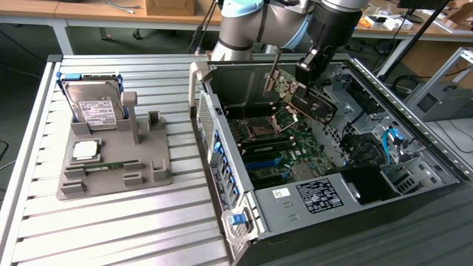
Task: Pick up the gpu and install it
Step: 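Insert the gpu into the slot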
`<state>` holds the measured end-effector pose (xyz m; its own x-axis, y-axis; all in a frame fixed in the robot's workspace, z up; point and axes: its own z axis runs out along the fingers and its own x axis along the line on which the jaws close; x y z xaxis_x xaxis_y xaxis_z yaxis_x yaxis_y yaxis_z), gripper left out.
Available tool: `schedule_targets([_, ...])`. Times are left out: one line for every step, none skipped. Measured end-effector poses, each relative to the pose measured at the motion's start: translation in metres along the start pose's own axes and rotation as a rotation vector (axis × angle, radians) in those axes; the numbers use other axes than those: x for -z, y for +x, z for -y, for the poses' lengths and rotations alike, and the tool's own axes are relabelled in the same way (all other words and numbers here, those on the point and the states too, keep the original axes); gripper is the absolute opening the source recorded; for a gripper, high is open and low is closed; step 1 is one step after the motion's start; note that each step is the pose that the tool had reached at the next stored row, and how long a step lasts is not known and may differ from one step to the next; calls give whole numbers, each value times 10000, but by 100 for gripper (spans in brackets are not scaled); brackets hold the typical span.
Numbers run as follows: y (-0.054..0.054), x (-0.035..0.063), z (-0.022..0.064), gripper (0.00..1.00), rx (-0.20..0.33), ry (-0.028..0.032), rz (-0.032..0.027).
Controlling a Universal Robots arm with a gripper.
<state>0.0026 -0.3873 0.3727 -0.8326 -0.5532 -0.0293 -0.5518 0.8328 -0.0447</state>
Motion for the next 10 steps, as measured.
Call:
schedule_targets([0,0,0,27,26,-1,1])
schedule_targets([0,0,0,27,83,-3,4])
schedule_targets([0,0,0,27,125,-4,6])
schedule_targets([0,0,0,27,151,-4,7])
schedule_targets([0,0,0,27,181,-6,8])
schedule_targets([0,0,0,27,222,-6,10])
schedule_targets([0,0,0,27,254,-7,11])
schedule_targets([0,0,0,27,284,-8,13])
schedule_targets([0,0,0,27,314,-9,14])
schedule_targets([0,0,0,27,342,-10,15])
